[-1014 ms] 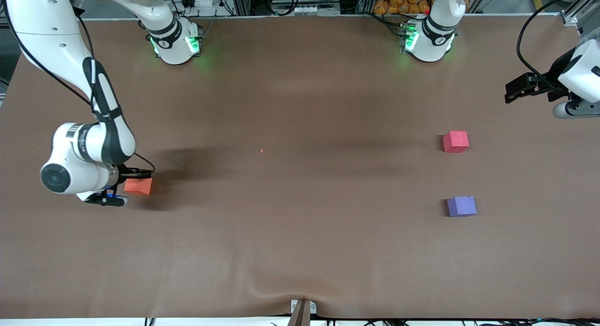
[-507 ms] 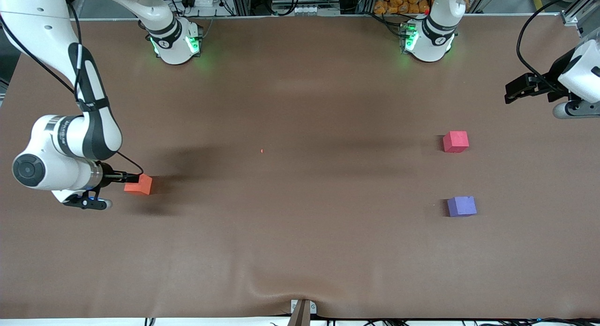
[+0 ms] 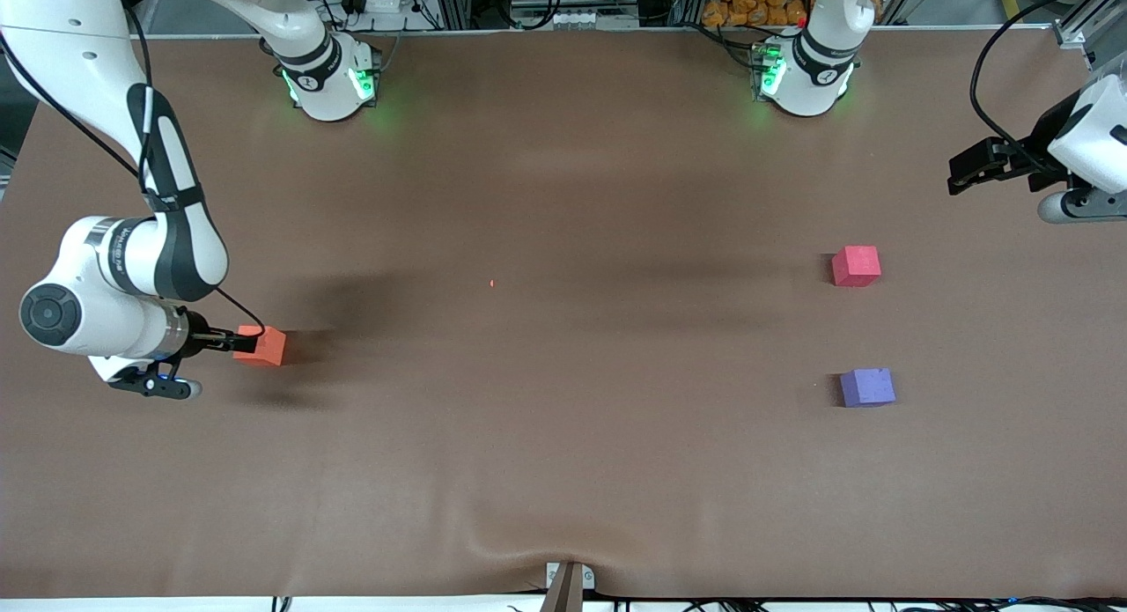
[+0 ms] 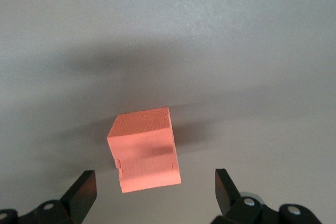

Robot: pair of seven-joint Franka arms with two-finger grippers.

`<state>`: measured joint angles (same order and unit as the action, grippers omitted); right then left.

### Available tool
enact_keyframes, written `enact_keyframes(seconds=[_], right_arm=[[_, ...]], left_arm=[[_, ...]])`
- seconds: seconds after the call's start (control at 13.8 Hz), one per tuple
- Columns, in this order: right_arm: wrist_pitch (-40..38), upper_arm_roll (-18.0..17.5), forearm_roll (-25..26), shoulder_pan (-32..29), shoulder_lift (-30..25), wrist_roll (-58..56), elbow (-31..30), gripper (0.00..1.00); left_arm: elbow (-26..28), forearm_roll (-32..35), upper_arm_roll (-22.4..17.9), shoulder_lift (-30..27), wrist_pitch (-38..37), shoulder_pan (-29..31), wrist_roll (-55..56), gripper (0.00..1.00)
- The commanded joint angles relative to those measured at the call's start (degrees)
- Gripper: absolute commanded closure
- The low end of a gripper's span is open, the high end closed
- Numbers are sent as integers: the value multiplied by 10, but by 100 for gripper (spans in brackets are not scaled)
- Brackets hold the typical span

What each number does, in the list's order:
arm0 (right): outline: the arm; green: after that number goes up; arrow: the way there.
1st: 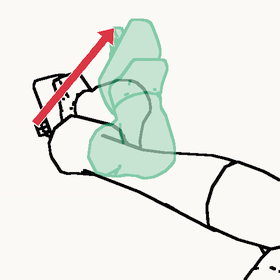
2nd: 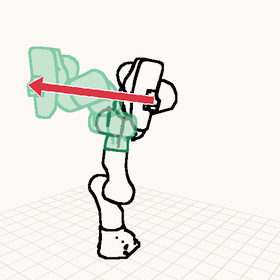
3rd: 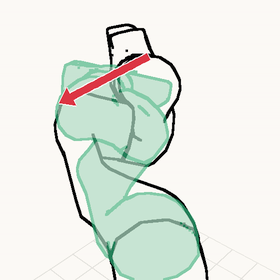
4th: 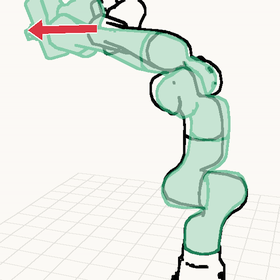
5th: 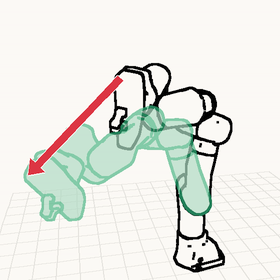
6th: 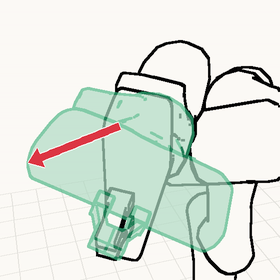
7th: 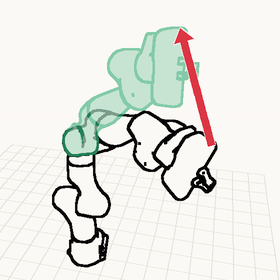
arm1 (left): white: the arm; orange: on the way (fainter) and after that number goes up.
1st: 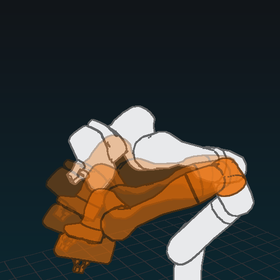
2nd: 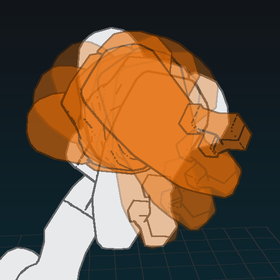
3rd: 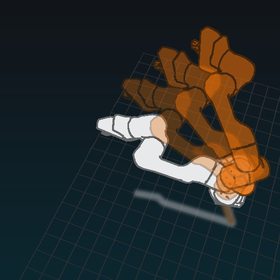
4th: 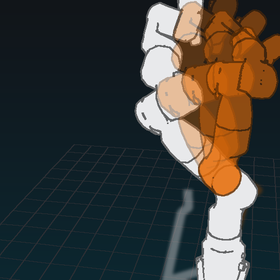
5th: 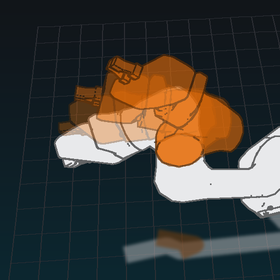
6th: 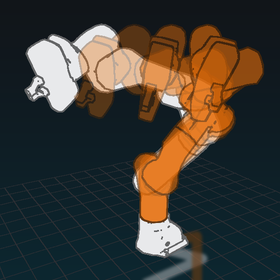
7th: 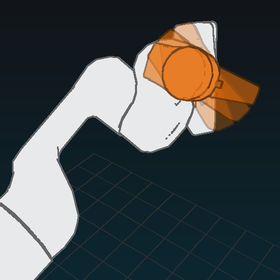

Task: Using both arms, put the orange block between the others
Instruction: 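Lower the right gripper over the orange cube and close on it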

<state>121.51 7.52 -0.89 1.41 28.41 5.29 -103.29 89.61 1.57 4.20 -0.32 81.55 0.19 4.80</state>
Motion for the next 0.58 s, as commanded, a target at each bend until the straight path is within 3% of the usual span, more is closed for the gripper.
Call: enact_keyframes(seconds=[0.0, 0.29, 0.51], right_arm=[[3, -6, -1, 1, 13, 16, -4, 0], [-1, -7, -1, 17, 31, -12, -12, 0], [-7, -6, -1, 5, 45, -97, -10, 0]], left_arm=[[1, 4, 1, -2, 5, 1, 2, 0], [2, 4, 1, -3, 4, 2, 0, 0], [2, 4, 1, -3, 4, 3, 0, 0]])
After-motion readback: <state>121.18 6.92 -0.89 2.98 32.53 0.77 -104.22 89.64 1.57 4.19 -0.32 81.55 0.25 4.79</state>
